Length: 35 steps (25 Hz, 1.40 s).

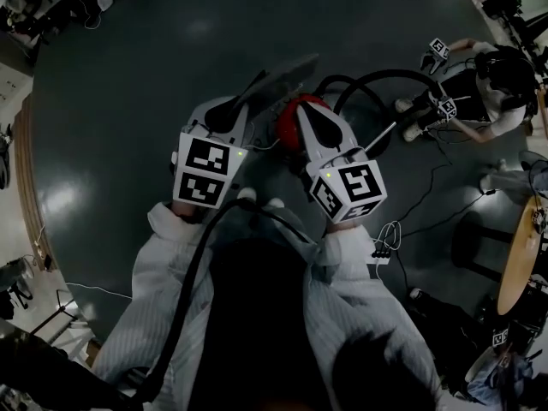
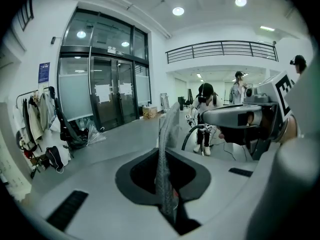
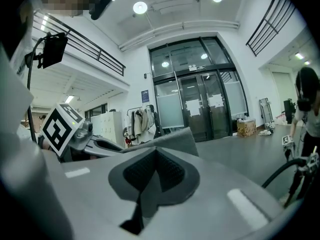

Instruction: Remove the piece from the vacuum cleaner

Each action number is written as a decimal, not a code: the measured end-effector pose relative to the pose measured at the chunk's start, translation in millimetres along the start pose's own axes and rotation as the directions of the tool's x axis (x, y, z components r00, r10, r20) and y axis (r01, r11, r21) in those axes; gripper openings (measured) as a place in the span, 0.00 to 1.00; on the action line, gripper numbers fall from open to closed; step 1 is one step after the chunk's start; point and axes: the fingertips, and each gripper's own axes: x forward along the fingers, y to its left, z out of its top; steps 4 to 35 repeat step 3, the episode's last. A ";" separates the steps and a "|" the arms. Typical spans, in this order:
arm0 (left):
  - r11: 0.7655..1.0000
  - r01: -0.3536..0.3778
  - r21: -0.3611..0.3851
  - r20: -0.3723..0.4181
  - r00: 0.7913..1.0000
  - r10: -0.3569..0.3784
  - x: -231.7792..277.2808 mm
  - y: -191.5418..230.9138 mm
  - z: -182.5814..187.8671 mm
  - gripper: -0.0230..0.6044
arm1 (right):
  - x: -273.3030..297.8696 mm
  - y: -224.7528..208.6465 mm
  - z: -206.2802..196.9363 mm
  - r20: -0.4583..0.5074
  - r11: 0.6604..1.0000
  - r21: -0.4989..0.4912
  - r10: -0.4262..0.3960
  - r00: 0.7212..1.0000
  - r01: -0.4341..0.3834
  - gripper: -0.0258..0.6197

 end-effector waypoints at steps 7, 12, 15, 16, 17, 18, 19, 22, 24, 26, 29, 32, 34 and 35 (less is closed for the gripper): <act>1.000 -0.011 0.006 -0.002 1.000 0.012 -45.0 -44.3 53.4 0.08 | -60.3 2.6 56.7 0.006 1.000 0.008 0.003 1.000 -0.003 0.04; 1.000 -0.011 0.006 -0.002 1.000 0.012 -45.0 -44.3 53.4 0.08 | -60.3 2.6 56.7 0.006 1.000 0.008 0.003 1.000 -0.003 0.04; 1.000 -0.011 0.006 -0.002 1.000 0.012 -45.0 -44.3 53.4 0.08 | -60.3 2.6 56.7 0.006 1.000 0.008 0.003 1.000 -0.003 0.04; 1.000 -0.011 0.006 -0.002 1.000 0.012 -45.0 -44.3 53.4 0.08 | -60.3 2.6 56.7 0.006 1.000 0.008 0.003 1.000 -0.003 0.04; 1.000 -0.011 0.006 -0.002 1.000 0.012 -45.0 -44.3 53.4 0.08 | -60.3 2.6 56.7 0.006 1.000 0.008 0.003 1.000 -0.003 0.04; 1.000 -0.011 0.006 -0.002 1.000 0.012 -45.0 -44.3 53.4 0.08 | -60.3 2.6 56.7 0.006 1.000 0.008 0.003 1.000 -0.003 0.04; 1.000 -0.011 0.006 -0.002 1.000 0.012 -45.0 -44.3 53.4 0.08 | -60.3 2.6 56.7 0.006 1.000 0.008 0.003 1.000 -0.003 0.04; 1.000 -0.011 0.006 -0.002 1.000 0.012 -45.0 -44.3 53.4 0.08 | -60.3 2.6 56.7 0.006 1.000 0.008 0.003 1.000 -0.003 0.04; 1.000 -0.011 0.006 -0.002 1.000 0.012 -45.0 -44.3 53.4 0.08 | -60.3 2.6 56.7 0.006 1.000 0.008 0.003 1.000 -0.003 0.04; 1.000 -0.011 0.006 -0.002 1.000 0.012 -45.0 -44.3 53.4 0.08 | -60.3 2.6 56.7 0.006 1.000 0.008 0.003 1.000 -0.003 0.04; 1.000 -0.011 0.006 -0.002 1.000 0.012 -45.0 -44.3 53.4 0.08 | -60.3 2.6 56.7 0.006 1.000 0.008 0.003 1.000 -0.003 0.04; 1.000 -0.011 0.006 -0.002 1.000 0.012 -45.0 -44.3 53.4 0.08 | -60.3 2.6 56.7 0.006 1.000 0.008 0.003 1.000 -0.003 0.04; 1.000 -0.011 0.006 -0.002 1.000 0.012 -45.0 -44.3 53.4 0.08 | -60.3 2.6 56.7 0.006 1.000 0.008 0.003 1.000 -0.003 0.04; 1.000 -0.011 0.006 -0.002 1.000 0.012 -45.0 -44.3 53.4 0.08 | -60.3 2.6 56.7 0.006 1.000 0.008 0.003 1.000 -0.003 0.04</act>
